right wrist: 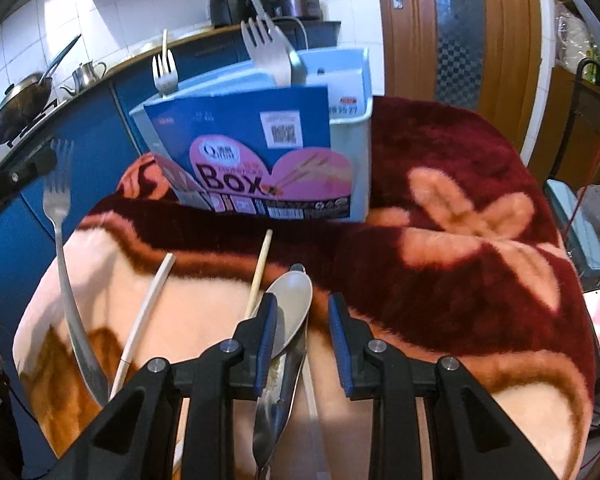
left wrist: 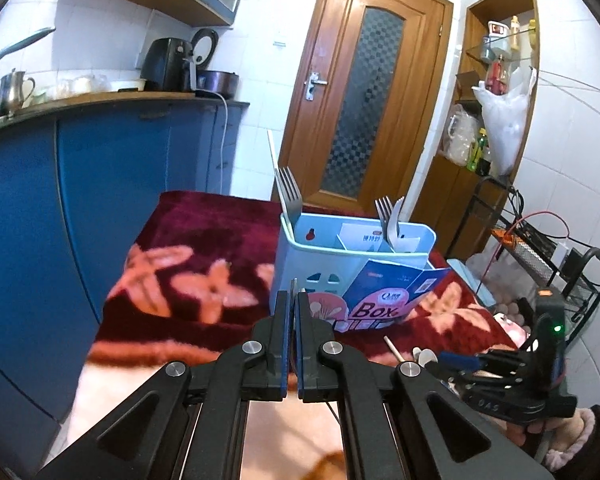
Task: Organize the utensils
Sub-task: 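Close the left tool on the metal fork and lift while the right tool grasps the white spoon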
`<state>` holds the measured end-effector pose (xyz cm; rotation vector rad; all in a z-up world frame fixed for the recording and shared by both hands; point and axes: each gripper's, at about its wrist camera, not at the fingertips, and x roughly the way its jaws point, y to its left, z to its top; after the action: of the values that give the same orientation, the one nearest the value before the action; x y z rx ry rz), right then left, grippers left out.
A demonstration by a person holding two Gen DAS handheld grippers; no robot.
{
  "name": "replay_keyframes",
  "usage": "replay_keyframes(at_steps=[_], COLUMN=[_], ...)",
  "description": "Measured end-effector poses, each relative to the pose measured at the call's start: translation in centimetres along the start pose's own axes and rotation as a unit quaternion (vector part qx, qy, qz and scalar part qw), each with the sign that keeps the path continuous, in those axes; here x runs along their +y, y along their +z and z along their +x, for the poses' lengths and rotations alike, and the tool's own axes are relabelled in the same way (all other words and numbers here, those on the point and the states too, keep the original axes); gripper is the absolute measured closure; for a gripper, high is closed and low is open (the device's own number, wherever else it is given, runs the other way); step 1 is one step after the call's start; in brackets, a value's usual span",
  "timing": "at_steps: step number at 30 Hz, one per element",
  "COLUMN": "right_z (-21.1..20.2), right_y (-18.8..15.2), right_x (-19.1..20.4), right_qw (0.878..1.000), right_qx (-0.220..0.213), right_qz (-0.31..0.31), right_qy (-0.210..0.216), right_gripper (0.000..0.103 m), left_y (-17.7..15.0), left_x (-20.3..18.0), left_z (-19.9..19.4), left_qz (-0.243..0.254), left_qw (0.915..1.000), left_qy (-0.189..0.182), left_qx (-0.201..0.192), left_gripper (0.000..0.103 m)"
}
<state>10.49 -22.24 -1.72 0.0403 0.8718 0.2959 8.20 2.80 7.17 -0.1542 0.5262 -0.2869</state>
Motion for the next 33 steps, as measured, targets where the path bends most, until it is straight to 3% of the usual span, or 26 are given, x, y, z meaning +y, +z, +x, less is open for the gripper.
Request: replay_keyframes(at_steps=[3,8,21,27,33], right_z=[0.1,-0.7,-6.1,-8.8,-10.3], right_y=[0.0,0.1,0.8,1.1,1.2], right_x=[-0.1,0.0,0.2,0.2,0.1], right_qw=[1.0,1.0,0.991,0.981,0.977], right_qx=[-0.001,-0.019,-0.133,-0.19,-0.21], right_qz=[0.0,-0.004,0.019,0.03,0.028], right_qy=[0.01,0.016,0.029,0.002,-0.014], right_gripper=[0.091,0.096,0.098,0.098,0.098], left_y=[0.1,0.2,1.7,3.4,5.7], left_x=[0.0,-0.2,-0.9,-1.6,-1.8], left_z=[-0.2,-0.4,-2.6,-4.1,-5.4], left_qz=[-0.001,-0.004,0.002,0.021,0.026], left_qw=[1.0,1.0,0.9986,0.9955,0.9893], left_qy=[0.0,-0.002,0.013,0.031,0.065], left_qx=[-0.004,-0.008,-0.051,-0.087,-0.128], left_gripper=[0.101,0.101,0.101,0.101,0.101])
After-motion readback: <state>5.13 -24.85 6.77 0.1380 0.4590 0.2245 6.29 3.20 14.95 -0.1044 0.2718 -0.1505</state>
